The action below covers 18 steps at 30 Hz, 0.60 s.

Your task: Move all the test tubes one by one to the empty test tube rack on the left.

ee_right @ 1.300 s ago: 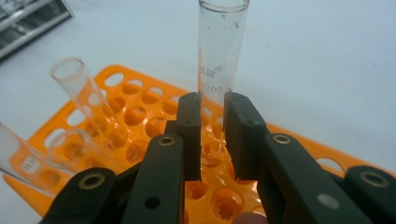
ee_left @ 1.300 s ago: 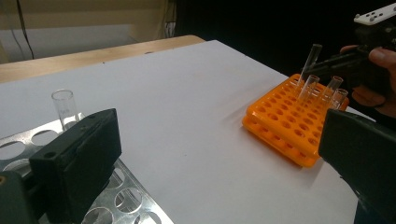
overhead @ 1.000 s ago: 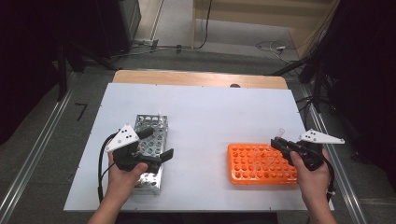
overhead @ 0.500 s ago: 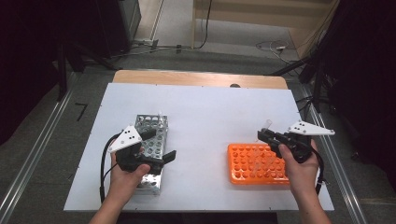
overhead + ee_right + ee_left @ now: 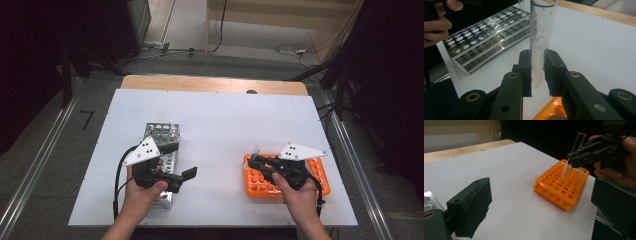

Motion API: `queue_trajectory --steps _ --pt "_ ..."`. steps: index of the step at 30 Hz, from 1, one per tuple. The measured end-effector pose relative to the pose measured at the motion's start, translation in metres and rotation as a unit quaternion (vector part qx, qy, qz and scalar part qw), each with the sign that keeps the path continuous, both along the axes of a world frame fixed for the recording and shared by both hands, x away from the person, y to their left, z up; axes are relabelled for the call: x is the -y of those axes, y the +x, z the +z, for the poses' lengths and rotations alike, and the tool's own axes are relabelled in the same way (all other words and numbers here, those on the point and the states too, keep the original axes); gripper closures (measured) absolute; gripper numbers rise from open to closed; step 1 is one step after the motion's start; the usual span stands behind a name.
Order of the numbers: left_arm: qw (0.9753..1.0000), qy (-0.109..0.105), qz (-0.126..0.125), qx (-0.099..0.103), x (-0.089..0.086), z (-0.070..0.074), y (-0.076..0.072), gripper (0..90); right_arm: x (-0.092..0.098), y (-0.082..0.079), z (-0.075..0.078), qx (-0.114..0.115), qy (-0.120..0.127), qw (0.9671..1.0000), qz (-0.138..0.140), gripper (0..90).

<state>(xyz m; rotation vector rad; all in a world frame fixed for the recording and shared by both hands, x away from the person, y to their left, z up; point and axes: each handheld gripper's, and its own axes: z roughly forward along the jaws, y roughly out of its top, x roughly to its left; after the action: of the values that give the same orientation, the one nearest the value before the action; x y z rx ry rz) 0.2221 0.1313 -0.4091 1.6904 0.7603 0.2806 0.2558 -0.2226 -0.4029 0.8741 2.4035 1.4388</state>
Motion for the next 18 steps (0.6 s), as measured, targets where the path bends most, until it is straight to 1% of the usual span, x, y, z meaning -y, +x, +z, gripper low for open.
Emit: queue_trajectory --steps 2,5,7,11,13,18 --pt "1.0 -0.001 -0.007 -0.003 0.004 0.0 -0.001 3.7 -0.006 -0.003 -0.002 -0.001 0.003 0.9999 0.011 73.7" --pt "0.9998 -0.004 -0.017 -0.004 0.009 0.001 -0.002 4.7 -0.015 -0.006 -0.005 -0.003 0.0 0.9997 0.026 73.7" --pt "0.9998 -0.005 -0.019 -0.005 0.014 0.002 -0.003 5.8 -0.021 -0.009 -0.007 -0.004 -0.002 0.9994 0.034 73.6" --pt "0.9997 0.001 -0.02 -0.01 0.022 0.002 -0.004 12.5 -0.031 -0.012 -0.011 -0.009 -0.002 0.9988 0.049 73.7" --pt "0.9995 0.002 -0.028 -0.015 0.026 0.002 -0.005 16.7 -0.035 -0.014 -0.013 -0.011 -0.005 0.9984 0.056 73.7" --pt "0.9989 0.008 -0.043 -0.016 0.036 0.002 -0.007 25.3 -0.047 -0.017 -0.017 -0.015 -0.011 0.9972 0.073 73.6"
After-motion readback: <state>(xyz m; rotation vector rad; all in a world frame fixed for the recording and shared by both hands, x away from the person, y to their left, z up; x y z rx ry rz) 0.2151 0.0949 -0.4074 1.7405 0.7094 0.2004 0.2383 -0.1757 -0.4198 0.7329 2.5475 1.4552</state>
